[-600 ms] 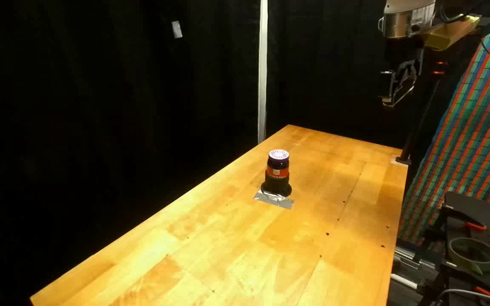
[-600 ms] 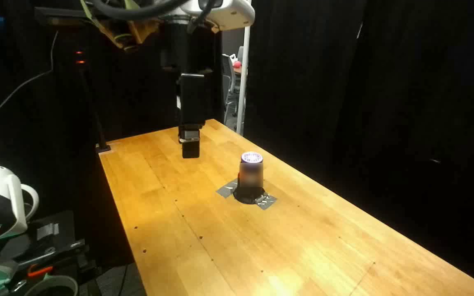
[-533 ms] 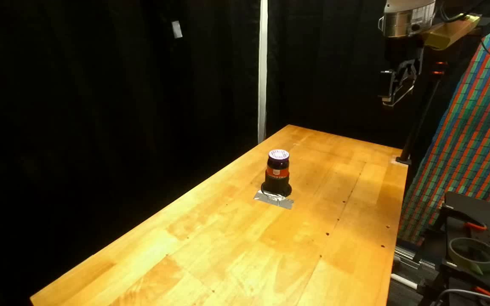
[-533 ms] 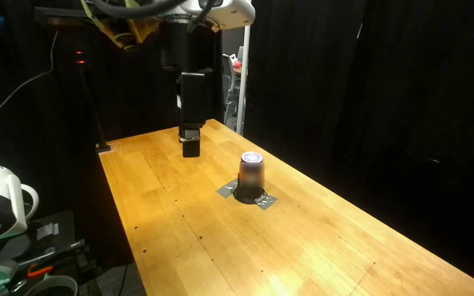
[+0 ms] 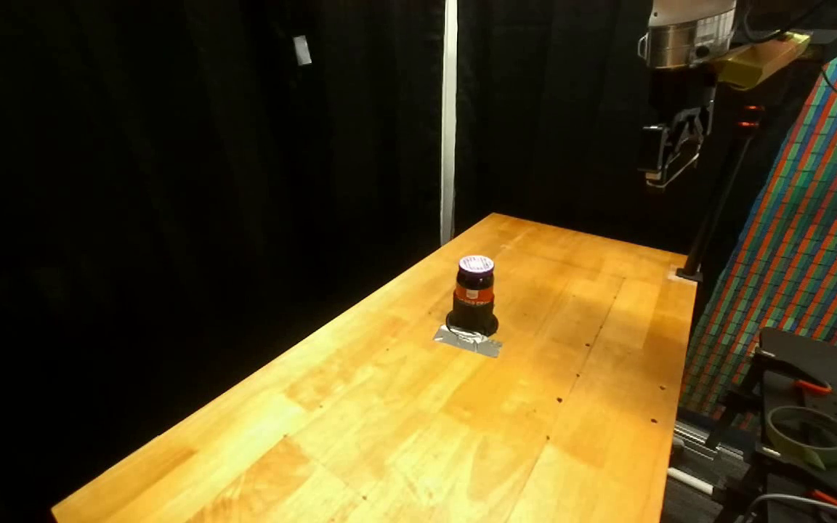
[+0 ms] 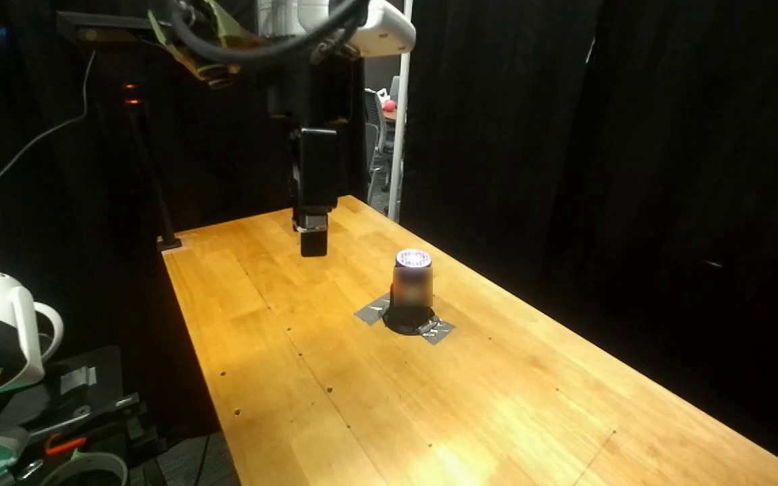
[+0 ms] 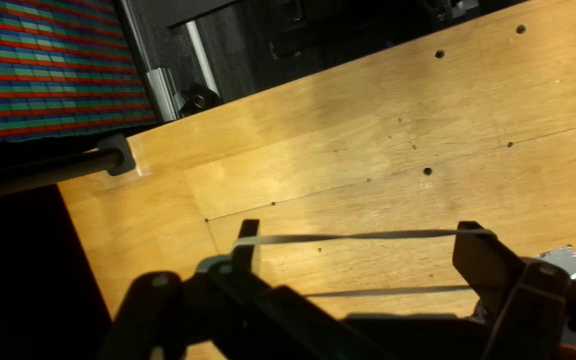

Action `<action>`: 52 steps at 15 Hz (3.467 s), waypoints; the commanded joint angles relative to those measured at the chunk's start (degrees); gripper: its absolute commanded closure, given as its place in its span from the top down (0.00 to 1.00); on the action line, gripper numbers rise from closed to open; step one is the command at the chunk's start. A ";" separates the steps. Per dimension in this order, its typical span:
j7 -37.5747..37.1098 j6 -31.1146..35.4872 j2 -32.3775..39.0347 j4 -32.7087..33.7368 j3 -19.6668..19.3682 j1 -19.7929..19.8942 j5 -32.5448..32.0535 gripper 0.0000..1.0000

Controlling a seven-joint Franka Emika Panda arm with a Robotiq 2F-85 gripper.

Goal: Put the rubber band around the brown cup

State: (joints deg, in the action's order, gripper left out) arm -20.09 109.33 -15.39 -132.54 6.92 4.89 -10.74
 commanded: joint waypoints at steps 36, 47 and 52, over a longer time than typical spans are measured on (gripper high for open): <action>5.37 9.40 53.78 45.36 -3.74 -9.57 14.27 1.00; 8.67 12.04 45.99 33.47 -3.61 -7.60 20.12 1.00; 10.95 13.41 42.91 28.12 -3.49 -7.26 22.02 1.00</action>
State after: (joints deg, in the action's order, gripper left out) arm -11.72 121.19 31.94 -98.21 2.94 -3.24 9.40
